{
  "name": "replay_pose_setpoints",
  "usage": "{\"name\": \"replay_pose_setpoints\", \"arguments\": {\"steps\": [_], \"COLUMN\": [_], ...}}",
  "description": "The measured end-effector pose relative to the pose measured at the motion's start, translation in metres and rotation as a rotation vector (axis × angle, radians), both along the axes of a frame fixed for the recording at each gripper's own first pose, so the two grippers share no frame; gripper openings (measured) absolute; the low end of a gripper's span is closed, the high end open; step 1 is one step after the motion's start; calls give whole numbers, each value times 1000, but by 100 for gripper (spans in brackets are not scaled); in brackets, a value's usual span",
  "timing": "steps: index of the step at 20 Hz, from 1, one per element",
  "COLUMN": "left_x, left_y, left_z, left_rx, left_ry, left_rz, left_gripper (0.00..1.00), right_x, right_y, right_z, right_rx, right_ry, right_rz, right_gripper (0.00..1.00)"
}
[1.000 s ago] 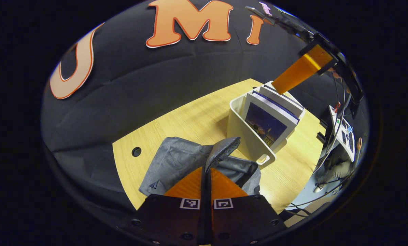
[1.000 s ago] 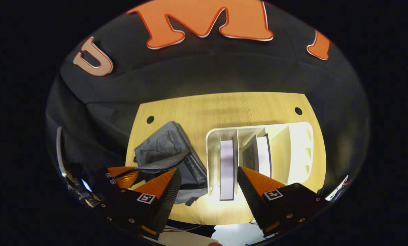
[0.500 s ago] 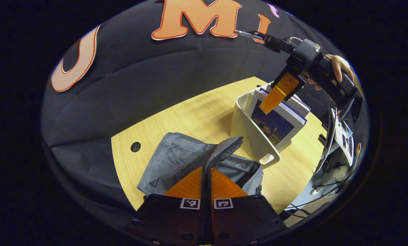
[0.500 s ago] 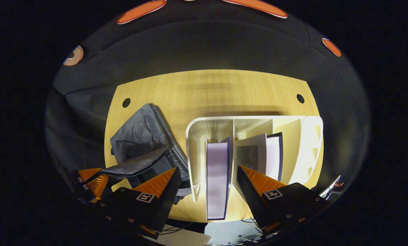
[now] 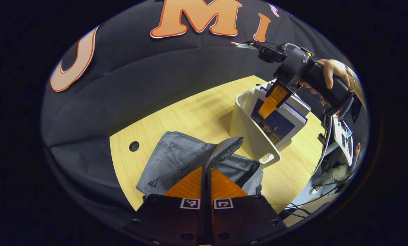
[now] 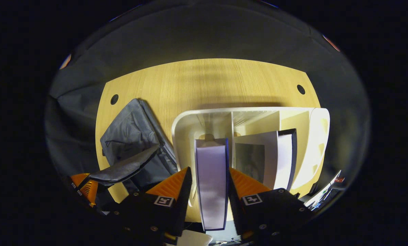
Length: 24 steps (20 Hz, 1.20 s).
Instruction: Open the schoolbag, grab two books from the bookshelf and put them into the schoolbag.
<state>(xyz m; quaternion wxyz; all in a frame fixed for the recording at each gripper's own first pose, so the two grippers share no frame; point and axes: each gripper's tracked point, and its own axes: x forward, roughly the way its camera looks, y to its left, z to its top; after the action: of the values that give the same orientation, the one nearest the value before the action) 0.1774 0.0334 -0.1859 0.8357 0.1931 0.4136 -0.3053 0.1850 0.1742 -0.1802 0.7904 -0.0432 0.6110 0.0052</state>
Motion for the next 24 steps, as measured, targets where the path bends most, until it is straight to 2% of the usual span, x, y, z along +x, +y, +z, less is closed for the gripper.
{"name": "replay_pose_setpoints", "arguments": {"steps": [1,2,4,11,18,20,24], "left_x": [1,2,1,0,-6,-6,-6], "left_y": [0,-1,-2,3,6,8,8], "left_z": [1,1,1,-4,-2,-2,1], "left_rx": [2,1,-3,-22,-50,-52,-55], "left_ry": [0,0,4,13,12,8,-1], "left_rz": [1,1,-1,4,5,5,4], "left_gripper": [1,1,1,1,1,1,1], "right_x": [-2,-2,-2,-16,-55,-73,-118], "right_y": [-1,-3,-1,0,3,9,19], "right_z": [0,-2,0,47,135,164,206], "right_rx": [8,8,7,19,0,35,180], "right_ry": [3,2,-5,-80,-227,-289,-417], "right_rz": [-11,-12,-25,-57,-33,-35,-70], "right_gripper": [51,39,37,35,33,33,33]}}
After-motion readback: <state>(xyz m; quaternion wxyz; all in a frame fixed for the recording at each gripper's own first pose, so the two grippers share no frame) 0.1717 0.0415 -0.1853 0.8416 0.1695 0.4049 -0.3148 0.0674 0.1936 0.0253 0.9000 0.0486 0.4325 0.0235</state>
